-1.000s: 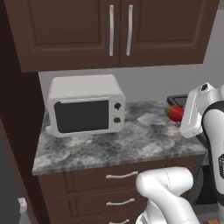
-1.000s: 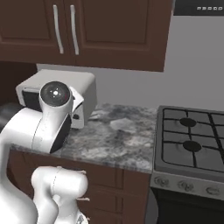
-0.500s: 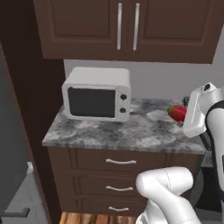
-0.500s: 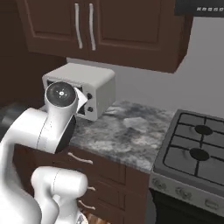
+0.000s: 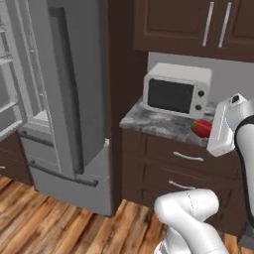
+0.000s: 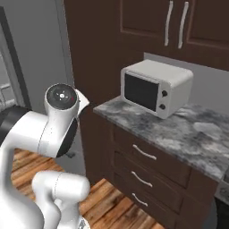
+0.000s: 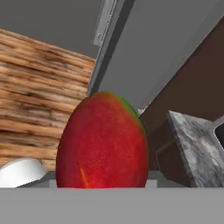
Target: Place the mango in the correct fridge rack based on whether it is a fruit or vegetable. Finally, close the fridge door.
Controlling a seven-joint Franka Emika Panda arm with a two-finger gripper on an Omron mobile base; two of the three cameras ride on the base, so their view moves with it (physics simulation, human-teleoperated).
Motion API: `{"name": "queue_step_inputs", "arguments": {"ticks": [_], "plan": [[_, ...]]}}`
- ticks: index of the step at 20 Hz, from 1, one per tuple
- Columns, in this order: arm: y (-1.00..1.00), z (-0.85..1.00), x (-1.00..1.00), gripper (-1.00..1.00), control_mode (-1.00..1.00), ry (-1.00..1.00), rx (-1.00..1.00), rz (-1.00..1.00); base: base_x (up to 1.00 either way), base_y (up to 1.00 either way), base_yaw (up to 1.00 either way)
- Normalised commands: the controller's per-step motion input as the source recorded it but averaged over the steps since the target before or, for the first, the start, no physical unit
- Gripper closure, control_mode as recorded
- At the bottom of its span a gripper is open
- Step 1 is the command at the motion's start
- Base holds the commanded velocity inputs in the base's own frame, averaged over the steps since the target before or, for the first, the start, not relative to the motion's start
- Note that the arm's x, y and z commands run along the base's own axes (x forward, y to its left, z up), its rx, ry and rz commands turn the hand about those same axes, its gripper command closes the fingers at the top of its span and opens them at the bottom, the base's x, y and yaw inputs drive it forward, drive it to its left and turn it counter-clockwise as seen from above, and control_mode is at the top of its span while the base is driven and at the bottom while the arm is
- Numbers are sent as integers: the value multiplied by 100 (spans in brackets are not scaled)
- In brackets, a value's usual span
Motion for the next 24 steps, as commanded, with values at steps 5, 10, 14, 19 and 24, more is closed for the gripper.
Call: {"name": "queue_step_inputs", "arguments": {"ticks": [5,10,14,19,24], "plan": [[0,0,0,100,100,0,0,0,-4,100,39],[0,0,0,100,100,0,0,0,0,100,39],[0,0,0,100,100,0,0,0,0,100,37],[0,0,0,100,100,0,0,0,23,90,19],[0,0,0,100,100,0,0,0,46,49,-14]]}}
